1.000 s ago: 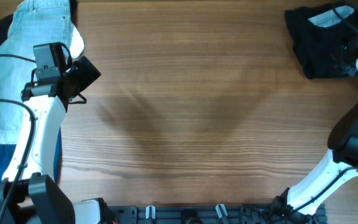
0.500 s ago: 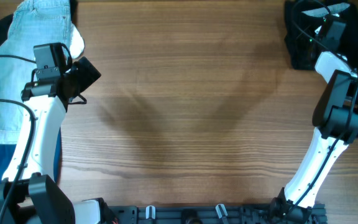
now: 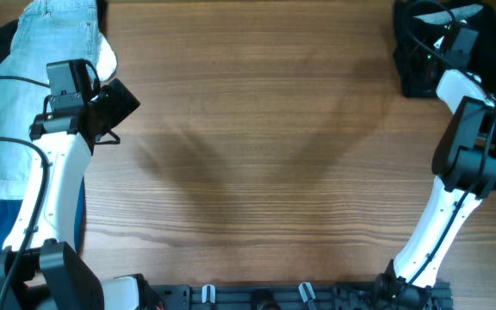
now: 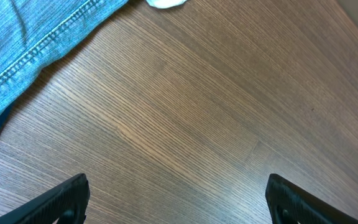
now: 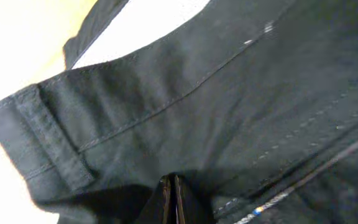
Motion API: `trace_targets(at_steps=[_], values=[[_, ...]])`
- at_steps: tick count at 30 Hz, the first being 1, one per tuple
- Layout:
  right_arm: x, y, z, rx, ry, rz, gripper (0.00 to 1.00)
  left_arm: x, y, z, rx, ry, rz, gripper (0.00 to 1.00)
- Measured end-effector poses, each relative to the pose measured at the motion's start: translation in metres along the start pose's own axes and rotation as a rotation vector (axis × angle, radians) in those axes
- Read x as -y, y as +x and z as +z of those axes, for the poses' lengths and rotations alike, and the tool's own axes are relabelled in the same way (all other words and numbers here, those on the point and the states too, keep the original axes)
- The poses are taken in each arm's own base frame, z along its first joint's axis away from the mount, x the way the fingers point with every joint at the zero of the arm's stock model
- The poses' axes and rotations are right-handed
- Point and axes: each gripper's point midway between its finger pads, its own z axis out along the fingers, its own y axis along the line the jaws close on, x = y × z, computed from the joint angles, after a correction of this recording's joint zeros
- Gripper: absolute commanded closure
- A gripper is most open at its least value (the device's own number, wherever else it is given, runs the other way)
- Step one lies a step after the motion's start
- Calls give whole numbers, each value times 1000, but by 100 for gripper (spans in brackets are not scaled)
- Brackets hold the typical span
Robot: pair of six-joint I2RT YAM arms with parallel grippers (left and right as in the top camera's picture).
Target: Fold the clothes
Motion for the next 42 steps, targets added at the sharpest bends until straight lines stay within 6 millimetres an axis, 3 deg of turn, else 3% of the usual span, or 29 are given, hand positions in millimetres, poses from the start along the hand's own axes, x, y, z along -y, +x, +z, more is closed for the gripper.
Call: trace_targets(at_steps=[5, 8, 9, 11, 13, 14, 17, 18, 19, 20, 21, 24, 27, 29, 31, 36, 38, 42], values=[[-51, 23, 3, -23, -64, -60, 96, 0, 0, 0, -1, -1, 0, 8], [-55, 25, 3, -23, -72, -65, 96, 0, 1, 0, -2, -1, 0, 8], [-54, 24, 3, -26, -76, -62, 90, 0, 1, 0, -2, -1, 0, 8], [-53, 23, 2, -32, -94, -76, 59, 0, 1, 0, -2, -1, 0, 5], [-55, 15, -6, -33, -120, -98, 12, 0, 1, 0, -3, -2, 0, 0], [-58, 8, -15, -29, -131, -113, 1, 0, 1, 0, -3, -2, 1, 0], [-82, -51, -89, 48, -186, -161, 0, 0, 0, 0, 0, -1, 0, 0], [-98, -79, -137, 105, -210, -183, 0, -1, 1, 0, -2, -3, 0, 0], [-110, -99, -170, 156, -232, -202, 0, -1, 1, 0, -5, -4, 0, 0], [-118, -108, -202, 177, -243, -225, 0, -1, 1, 0, -4, -3, 0, 0], [-129, -118, -253, 213, -264, -255, 0, -1, 2, 0, -7, -5, 0, 0], [-151, -136, -372, 352, -317, -309, 0, -1, 2, 0, -8, -6, 0, 0], [-160, -144, -426, 448, -348, -328, 0, -1, 2, 0, -9, -6, 0, 0], [-161, -145, -435, 465, -352, -333, 0, -1, 2, 0, -9, -6, 0, 0], [-159, -142, -431, 447, -346, -330, 0, -1, 2, 0, -9, -6, 0, 0], [-152, -132, -407, 374, -323, -319, 0, -1, 2, 0, -9, -6, 0, 0], [-154, -110, -393, 297, -324, -323, 0, -1, 2, 0, -9, -6, 0, 0], [-189, -32, -394, 277, -333, -510, 0, -2, 3, 0, -11, -7, -1, 0]])
